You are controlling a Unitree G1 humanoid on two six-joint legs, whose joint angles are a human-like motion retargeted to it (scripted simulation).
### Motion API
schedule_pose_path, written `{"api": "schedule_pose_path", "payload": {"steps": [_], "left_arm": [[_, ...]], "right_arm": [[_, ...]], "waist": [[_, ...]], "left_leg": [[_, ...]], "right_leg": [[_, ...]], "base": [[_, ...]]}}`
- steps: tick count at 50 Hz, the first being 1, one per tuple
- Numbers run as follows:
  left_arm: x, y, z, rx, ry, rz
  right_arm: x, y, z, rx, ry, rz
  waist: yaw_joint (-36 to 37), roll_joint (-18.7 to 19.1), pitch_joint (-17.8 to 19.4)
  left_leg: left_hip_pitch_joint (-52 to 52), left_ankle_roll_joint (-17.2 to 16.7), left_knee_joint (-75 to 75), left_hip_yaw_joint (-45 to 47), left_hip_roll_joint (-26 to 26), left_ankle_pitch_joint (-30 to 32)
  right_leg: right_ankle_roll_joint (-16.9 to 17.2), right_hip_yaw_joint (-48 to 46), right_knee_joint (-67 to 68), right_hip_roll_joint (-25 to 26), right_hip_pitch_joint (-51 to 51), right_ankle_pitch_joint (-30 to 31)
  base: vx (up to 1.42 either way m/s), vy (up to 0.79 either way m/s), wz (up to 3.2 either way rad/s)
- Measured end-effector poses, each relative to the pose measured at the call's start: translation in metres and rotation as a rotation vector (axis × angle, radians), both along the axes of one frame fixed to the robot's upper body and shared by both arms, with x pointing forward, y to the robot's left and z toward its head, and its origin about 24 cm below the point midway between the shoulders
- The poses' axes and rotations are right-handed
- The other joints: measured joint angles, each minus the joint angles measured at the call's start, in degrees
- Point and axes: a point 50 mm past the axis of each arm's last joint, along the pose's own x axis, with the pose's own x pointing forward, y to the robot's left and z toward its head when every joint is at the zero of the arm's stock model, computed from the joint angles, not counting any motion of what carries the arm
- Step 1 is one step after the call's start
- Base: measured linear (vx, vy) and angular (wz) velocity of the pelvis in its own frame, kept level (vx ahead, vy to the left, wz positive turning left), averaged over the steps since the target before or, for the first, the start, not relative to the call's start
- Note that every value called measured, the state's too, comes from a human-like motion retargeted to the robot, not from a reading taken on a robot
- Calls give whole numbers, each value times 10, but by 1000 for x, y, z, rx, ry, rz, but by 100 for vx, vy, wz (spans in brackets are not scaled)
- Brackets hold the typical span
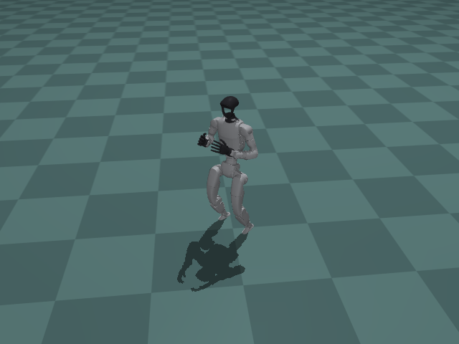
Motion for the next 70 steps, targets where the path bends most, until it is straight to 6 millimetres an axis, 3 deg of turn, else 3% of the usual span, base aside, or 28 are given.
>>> {"api": "schedule_pose_path", "payload": {"steps": [30,40,45,50,55,59,63,67,70], "left_arm": [[7,10,-8,48,13,117],[12,4,-23,-17,118,81],[17,-1,-30,-103,177,65],[19,3,-21,-183,159,74],[15,7,-7,-240,92,90],[6,16,5,-308,36,123],[-7,31,6,-358,42,203],[-19,50,-1,-380,94,283],[-31,60,-9,-393,145,315]], "right_arm": [[3,9,2,109,18,25],[2,15,-2,139,64,93],[4,-3,-18,134,141,24],[1,-23,-31,131,197,-44],[-6,-38,-40,85,228,-108],[-6,-41,-21,19,114,-117],[-3,-32,23,-21,-148,-119],[-9,-24,66,73,-386,-128],[-19,-24,83,166,-489,-137]], "waist": [[-10,19,-8],[-19,20,-12],[-38,17,-17],[-65,22,-46],[-96,26,-48],[-83,45,-30],[-42,44,-20],[32,19,-43],[70,-16,-58]], "left_leg": [[-33,-2,11,-15,23,5],[-71,1,42,-14,29,-8],[-90,4,54,-10,30,-20],[-113,7,34,1,24,-14],[-131,28,128,45,25,-46],[-194,-5,346,37,31,36],[-314,14,516,43,59,39],[-427,32,480,58,84,22],[-460,38,357,71,57,24]], "right_leg": [[-16,-5,-36,32,-10,15],[-27,-7,9,35,-52,-8],[-36,-11,54,30,-87,-26],[-47,-25,81,19,-133,-30],[-56,-37,134,7,-152,-45],[-77,-28,211,29,-171,-93],[-76,-10,268,26,-192,-126],[-52,-64,231,-35,-193,-57],[-14,-34,188,-54,-167,13]], "base": [[0,0,0],[1,-1,1],[5,-5,4],[12,-4,6],[17,0,3],[25,4,-38],[41,10,-39],[61,17,-71],[76,26,16]]}}
